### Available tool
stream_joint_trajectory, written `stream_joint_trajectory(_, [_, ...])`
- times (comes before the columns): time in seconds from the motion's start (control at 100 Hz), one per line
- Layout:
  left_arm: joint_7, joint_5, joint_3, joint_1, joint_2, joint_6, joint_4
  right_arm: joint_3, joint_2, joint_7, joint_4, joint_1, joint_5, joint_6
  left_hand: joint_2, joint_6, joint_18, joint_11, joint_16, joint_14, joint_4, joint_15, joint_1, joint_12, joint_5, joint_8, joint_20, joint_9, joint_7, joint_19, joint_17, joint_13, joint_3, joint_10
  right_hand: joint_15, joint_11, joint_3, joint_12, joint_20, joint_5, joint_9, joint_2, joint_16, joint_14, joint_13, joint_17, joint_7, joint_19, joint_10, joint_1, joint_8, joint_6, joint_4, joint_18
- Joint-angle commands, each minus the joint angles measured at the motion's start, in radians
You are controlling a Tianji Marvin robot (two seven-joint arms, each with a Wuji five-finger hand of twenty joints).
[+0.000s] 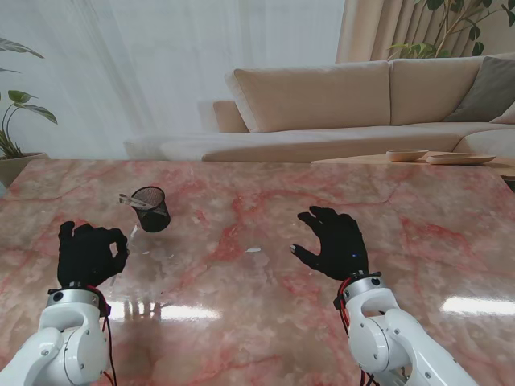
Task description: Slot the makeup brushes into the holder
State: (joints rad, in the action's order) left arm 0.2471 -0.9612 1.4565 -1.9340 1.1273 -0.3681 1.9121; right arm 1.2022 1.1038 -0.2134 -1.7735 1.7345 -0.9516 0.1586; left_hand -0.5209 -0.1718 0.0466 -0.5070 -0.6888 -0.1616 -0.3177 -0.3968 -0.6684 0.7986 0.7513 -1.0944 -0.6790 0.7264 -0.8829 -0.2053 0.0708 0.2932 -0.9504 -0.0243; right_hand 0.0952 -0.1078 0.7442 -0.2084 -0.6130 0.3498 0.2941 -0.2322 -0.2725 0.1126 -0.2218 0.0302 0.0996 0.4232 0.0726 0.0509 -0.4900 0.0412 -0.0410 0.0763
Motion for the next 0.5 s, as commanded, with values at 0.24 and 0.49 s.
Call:
stream_joint_trajectory(0.24, [0.042,0.043,0.011,0.067,0.016,0.008,0.018,-0.003,-0.001,0.026,-0.001,0.002,-0.002,0.011,0.065,-0.083,-0.035,0.01,-0.014,0.018,0.0,0.026,-0.043,0.031,0.023,-0.036,0.027,0.002,-0.059,0.048,-0.003,0.013,0.039,0.01,0.0,-0.002,-0.003,-0.016,-0.013,-0.007,-0.006,0.012,-0.025,0.013,-0.001,0.024,0.008,0.002,0.0,-0.013,-0.005,0.012,-0.004,-0.006])
stream_joint_trajectory(0.49, [0.065,0.084,0.004,0.155,0.025,0.006,-0.01,-0.003,-0.003,0.043,-0.004,-0.002,-0.004,0.018,0.077,-0.089,-0.037,0.013,-0.015,0.024,0.003,0.028,-0.045,0.038,0.011,-0.038,0.04,-0.006,-0.057,0.053,-0.005,0.009,0.056,0.016,0.0,-0.002,-0.006,-0.016,-0.013,-0.007,-0.008,0.013,-0.025,0.012,0.001,0.024,0.008,0.002,-0.001,-0.015,-0.005,0.014,-0.004,-0.005])
